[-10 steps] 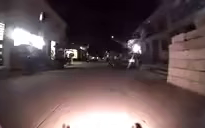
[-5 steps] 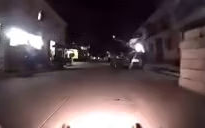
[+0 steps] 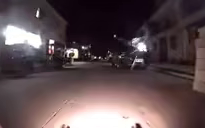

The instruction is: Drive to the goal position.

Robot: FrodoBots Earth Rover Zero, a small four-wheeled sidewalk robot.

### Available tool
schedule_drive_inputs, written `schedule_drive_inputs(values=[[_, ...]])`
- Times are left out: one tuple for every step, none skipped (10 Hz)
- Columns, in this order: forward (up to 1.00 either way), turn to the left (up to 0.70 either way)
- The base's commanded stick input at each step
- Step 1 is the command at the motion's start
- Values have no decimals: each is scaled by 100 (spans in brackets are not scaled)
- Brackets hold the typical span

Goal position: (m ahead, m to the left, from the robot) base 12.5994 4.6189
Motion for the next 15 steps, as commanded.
schedule_drive_inputs(values=[[85,0],[85,0],[85,0],[85,0],[85,0],[85,0],[85,0],[85,0],[85,0],[85,0],[85,0],[85,0],[85,0],[85,0],[85,0]])
